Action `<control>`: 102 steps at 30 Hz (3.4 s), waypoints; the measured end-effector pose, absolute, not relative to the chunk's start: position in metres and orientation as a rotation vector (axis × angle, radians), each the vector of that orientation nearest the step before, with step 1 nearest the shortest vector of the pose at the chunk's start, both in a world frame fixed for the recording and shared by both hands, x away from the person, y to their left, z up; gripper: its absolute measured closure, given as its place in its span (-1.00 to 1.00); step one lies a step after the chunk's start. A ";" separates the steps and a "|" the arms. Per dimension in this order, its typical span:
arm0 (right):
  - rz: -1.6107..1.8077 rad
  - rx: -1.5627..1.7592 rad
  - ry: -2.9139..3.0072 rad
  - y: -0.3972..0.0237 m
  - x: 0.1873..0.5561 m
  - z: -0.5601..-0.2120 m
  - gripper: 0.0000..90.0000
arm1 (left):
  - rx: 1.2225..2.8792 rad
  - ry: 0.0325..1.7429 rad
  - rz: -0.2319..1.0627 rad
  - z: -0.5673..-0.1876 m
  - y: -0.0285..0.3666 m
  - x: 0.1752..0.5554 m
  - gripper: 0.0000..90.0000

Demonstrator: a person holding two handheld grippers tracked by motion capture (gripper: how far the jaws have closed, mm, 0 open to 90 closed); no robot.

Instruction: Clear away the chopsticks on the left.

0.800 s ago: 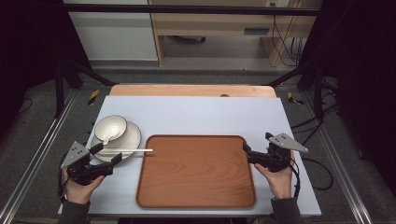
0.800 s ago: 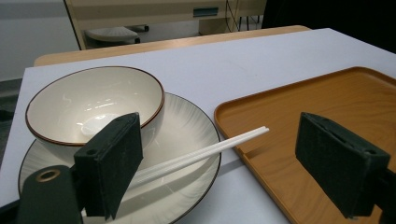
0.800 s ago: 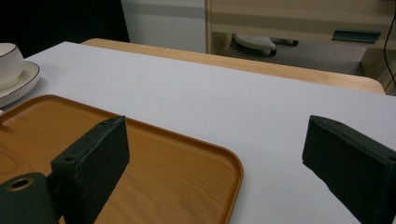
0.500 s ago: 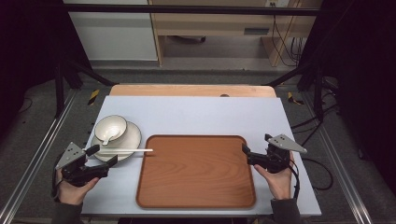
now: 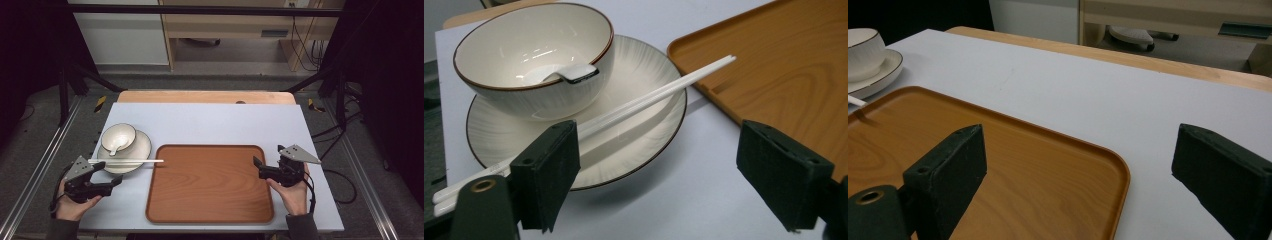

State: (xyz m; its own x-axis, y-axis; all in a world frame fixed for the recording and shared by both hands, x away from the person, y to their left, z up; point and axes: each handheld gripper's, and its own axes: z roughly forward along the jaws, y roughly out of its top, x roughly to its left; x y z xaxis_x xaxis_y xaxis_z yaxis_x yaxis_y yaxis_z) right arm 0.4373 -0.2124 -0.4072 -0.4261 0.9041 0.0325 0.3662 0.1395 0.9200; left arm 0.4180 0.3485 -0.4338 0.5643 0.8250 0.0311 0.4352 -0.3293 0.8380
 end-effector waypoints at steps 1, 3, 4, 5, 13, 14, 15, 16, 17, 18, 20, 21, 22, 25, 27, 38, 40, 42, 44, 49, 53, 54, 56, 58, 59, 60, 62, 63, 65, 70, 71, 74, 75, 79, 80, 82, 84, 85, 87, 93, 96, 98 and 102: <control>1.267 1.215 1.874 -0.212 0.437 -0.407 -0.83 | 1.979 1.017 0.605 -0.436 0.348 0.420 -0.59; 1.268 1.219 1.877 -0.212 0.438 -0.407 -0.83 | 1.988 1.018 0.612 -0.438 0.349 0.422 -0.57; 1.262 1.211 1.883 -0.210 0.438 -0.407 -0.82 | 1.988 1.023 0.618 -0.439 0.349 0.424 -0.51; 1.263 1.212 1.885 -0.210 0.438 -0.408 -0.82 | 1.991 1.025 0.624 -0.440 0.349 0.426 -0.49; 1.247 1.208 1.903 -0.209 0.440 -0.409 -0.82 | 2.008 1.048 0.649 -0.450 0.358 0.447 -0.25; 1.247 1.208 1.903 -0.209 0.440 -0.409 -0.82 | 2.007 1.054 0.656 -0.451 0.358 0.450 -0.25; 1.247 1.208 1.903 -0.209 0.440 -0.409 -0.82 | 2.014 1.054 0.655 -0.452 0.359 0.452 -0.21; 1.247 1.208 1.903 -0.209 0.440 -0.409 -0.82 | 2.017 1.053 0.660 -0.453 0.359 0.453 -0.21; 1.249 1.209 1.904 -0.208 0.440 -0.409 -0.81 | 2.027 1.048 0.663 -0.453 0.359 0.454 -0.19; 1.252 1.211 1.905 -0.208 0.440 -0.409 -0.81 | 2.038 1.045 0.666 -0.454 0.358 0.455 -0.16; 1.251 1.209 1.905 -0.208 0.440 -0.409 -0.81 | 2.034 1.042 0.674 -0.455 0.357 0.455 -0.13; 1.252 1.208 1.905 -0.208 0.440 -0.409 -0.81 | 2.034 1.035 0.677 -0.455 0.357 0.456 -0.13; 1.253 1.208 1.906 -0.208 0.440 -0.409 -0.81 | 2.033 1.032 0.680 -0.455 0.357 0.456 -0.12; 1.254 1.206 1.906 -0.208 0.440 -0.410 -0.81 | 2.032 1.028 0.683 -0.456 0.357 0.457 -0.10; 1.251 1.208 1.911 -0.208 0.440 -0.410 -0.81 | 2.039 1.016 0.684 -0.457 0.358 0.458 -0.07; 1.249 1.209 1.915 -0.208 0.441 -0.410 -0.81 | 2.080 1.009 0.678 -0.458 0.356 0.458 0.08; 1.247 1.208 1.915 -0.208 0.441 -0.411 -0.80 | 2.084 1.019 0.683 -0.458 0.354 0.458 0.13; 1.247 1.208 1.915 -0.208 0.441 -0.411 -0.80 | 2.092 1.022 0.683 -0.457 0.354 0.457 0.18; 1.243 1.207 1.916 -0.208 0.441 -0.411 -0.80 | 2.091 1.025 0.678 -0.457 0.355 0.457 0.19; 1.249 1.216 1.915 -0.208 0.441 -0.411 -0.80 | 2.098 1.036 0.662 -0.456 0.354 0.456 0.32; 1.247 1.214 1.915 -0.209 0.442 -0.411 -0.80 | 2.117 1.026 0.653 -0.454 0.353 0.455 0.39; 1.248 1.215 1.917 -0.209 0.441 -0.411 -0.80 | 2.122 1.023 0.648 -0.454 0.352 0.454 0.43; 1.247 1.215 1.918 -0.209 0.441 -0.411 -0.80 | 2.126 1.020 0.645 -0.454 0.352 0.454 0.45; 1.249 1.213 1.916 -0.209 0.441 -0.411 -0.80 | 2.130 1.019 0.637 -0.453 0.350 0.453 0.47; 1.252 1.214 1.913 -0.209 0.441 -0.411 -0.80 | 2.130 1.017 0.633 -0.453 0.350 0.453 0.52; 1.251 1.216 1.914 -0.210 0.441 -0.411 -0.80 | 2.131 1.016 0.629 -0.453 0.350 0.453 0.54; 1.252 1.217 1.912 -0.210 0.441 -0.411 -0.80 | 2.130 1.018 0.619 -0.452 0.349 0.452 0.59; 1.252 1.217 1.912 -0.210 0.441 -0.411 -0.80 | 2.131 1.016 0.614 -0.452 0.348 0.452 0.59; 1.254 1.216 1.913 -0.210 0.441 -0.411 -0.80 | 2.133 1.017 0.602 -0.452 0.348 0.452 0.65; 1.254 1.216 1.915 -0.210 0.441 -0.411 -0.80 | 2.122 1.026 0.580 -0.452 0.345 0.453 0.71; 1.254 1.216 1.915 -0.210 0.441 -0.411 -0.80 | 2.127 1.027 0.575 -0.451 0.345 0.453 0.71; 1.248 1.214 1.915 -0.211 0.441 -0.411 -0.80 | 2.124 1.034 0.565 -0.451 0.342 0.452 0.77; 1.256 1.217 1.912 -0.212 0.440 -0.410 -0.80 | 2.132 1.033 0.564 -0.450 0.341 0.452 0.82; 1.258 1.218 1.910 -0.212 0.441 -0.410 -0.80 | 2.131 1.048 0.569 -0.450 0.338 0.453 0.84; 1.256 1.217 1.911 -0.212 0.440 -0.410 -0.80 | 2.134 1.051 0.564 -0.450 0.338 0.453 0.84; 1.255 1.217 1.913 -0.212 0.441 -0.411 -0.80 | 2.116 1.070 0.552 -0.450 0.336 0.454 0.83; 1.253 1.215 1.914 -0.212 0.441 -0.411 -0.80 | 2.112 1.073 0.553 -0.450 0.336 0.455 0.81; 1.250 1.214 1.916 -0.211 0.441 -0.411 -0.80 | 2.109 1.083 0.543 -0.450 0.334 0.456 0.77; 1.250 1.216 1.916 -0.212 0.441 -0.411 -0.80 | 2.099 1.107 0.539 -0.450 0.332 0.459 0.73; 1.255 1.216 1.918 -0.211 0.441 -0.411 -0.80 | 2.073 1.165 0.514 -0.454 0.322 0.469 0.76; 1.253 1.215 1.916 -0.212 0.441 -0.411 -0.80 | 2.072 1.185 0.507 -0.456 0.320 0.470 0.82; 1.260 1.221 1.912 -0.212 0.441 -0.411 -0.80 | 2.069 1.192 0.501 -0.455 0.319 0.470 0.85; 1.260 1.222 1.911 -0.212 0.441 -0.411 -0.81 | 2.068 1.186 0.499 -0.455 0.316 0.467 0.86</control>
State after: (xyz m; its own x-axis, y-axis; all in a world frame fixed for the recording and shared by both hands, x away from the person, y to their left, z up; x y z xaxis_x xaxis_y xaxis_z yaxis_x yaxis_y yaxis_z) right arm 0.4412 -0.2122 -0.4108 -0.4433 0.8954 0.0415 0.3908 0.1514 0.9079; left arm 0.4672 0.3158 -0.4548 0.5085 0.8610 -0.0094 0.5951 -0.3435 0.7265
